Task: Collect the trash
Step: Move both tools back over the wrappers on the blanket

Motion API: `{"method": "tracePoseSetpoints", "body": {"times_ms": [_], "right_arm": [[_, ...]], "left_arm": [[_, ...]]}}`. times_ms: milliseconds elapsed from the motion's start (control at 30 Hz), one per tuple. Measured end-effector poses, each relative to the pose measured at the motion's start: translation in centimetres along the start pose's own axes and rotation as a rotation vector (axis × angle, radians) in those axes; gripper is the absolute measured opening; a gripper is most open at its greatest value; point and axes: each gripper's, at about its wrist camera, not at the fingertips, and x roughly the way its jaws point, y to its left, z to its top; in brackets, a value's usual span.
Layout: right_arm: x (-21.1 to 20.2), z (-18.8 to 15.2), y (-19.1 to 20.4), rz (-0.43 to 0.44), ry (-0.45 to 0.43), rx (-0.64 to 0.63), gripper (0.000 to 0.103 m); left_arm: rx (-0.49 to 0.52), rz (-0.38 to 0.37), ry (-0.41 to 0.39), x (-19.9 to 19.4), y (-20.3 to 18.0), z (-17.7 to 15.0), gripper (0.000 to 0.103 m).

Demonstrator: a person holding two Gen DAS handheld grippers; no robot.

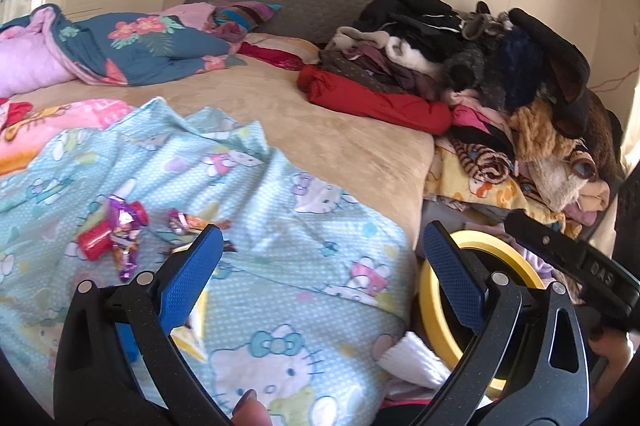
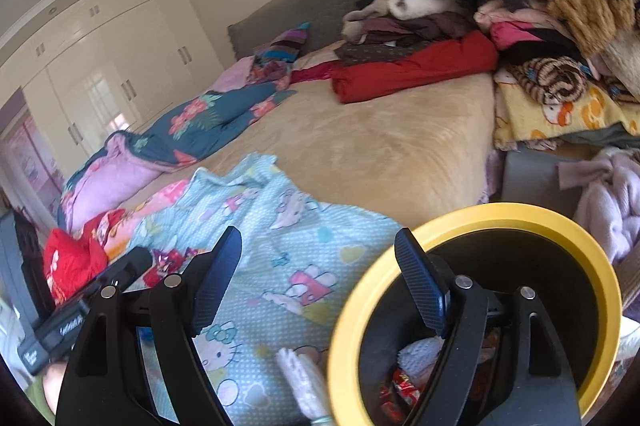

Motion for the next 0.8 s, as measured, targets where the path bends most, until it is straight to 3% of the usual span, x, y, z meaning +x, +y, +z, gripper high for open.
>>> {"method": "tracePoseSetpoints", "body": {"times_ms": [633,800], "right_arm": [[5.4,-2.9,9.1,0.111,0.146,-0.14,0.076],[8.0,-3.5,11.3,0.141,0.212,-0.14,0.076]], "left_arm": [[-0.148,0.163,-0.008,-0.6,11.2,-0.2,0.092],[-0.206,0.207,0.037,0.0,14.4,-0.9,0.083]]}}
